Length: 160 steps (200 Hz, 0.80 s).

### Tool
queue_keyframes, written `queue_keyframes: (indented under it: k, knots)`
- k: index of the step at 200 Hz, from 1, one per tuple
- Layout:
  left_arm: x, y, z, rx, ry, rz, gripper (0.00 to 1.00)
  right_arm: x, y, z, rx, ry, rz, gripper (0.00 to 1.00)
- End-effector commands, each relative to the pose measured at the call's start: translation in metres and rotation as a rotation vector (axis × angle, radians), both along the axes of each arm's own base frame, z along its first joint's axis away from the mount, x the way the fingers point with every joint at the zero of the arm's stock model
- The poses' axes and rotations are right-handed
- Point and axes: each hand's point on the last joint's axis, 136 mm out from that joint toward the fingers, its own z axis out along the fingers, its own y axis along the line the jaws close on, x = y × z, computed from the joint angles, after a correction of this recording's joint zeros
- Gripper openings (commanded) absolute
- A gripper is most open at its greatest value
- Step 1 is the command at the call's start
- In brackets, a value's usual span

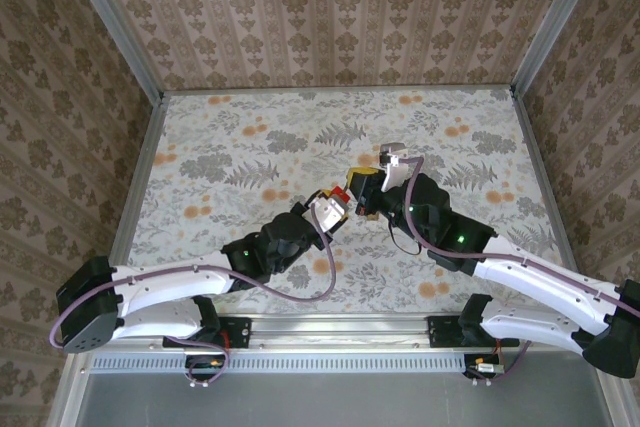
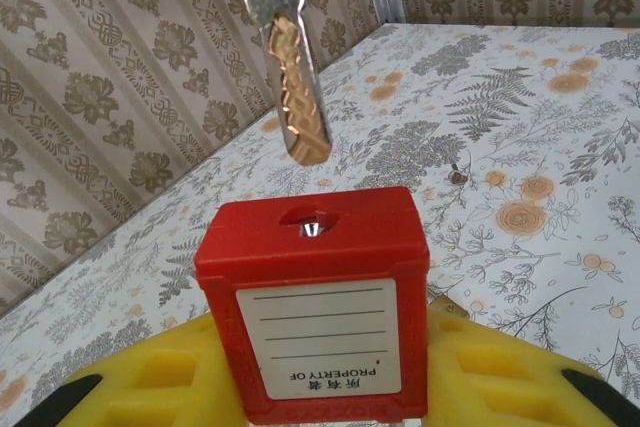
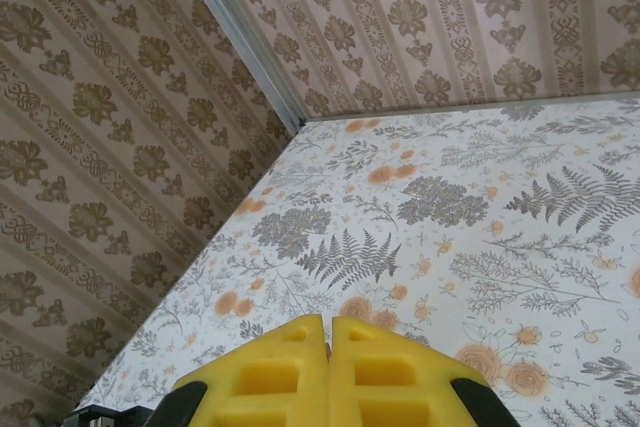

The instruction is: Unlock with the key

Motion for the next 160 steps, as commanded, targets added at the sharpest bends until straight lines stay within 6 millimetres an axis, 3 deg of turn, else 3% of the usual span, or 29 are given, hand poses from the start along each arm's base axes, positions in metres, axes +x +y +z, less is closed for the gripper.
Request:
queue_keyframes:
  k: [1,160]
  knots:
    - [0.001,-0.006,0.021,-0.070,-0.002,-0.004,0.38,0.000,0.002,0.000,0.028,-0.001,-0.007,0.00]
    - [0.000,-0.007,0.028,-0.083,0.000,-0.008,0.37,0.002,-0.001,-0.015,-0.005,0.015,-0.026,0.00]
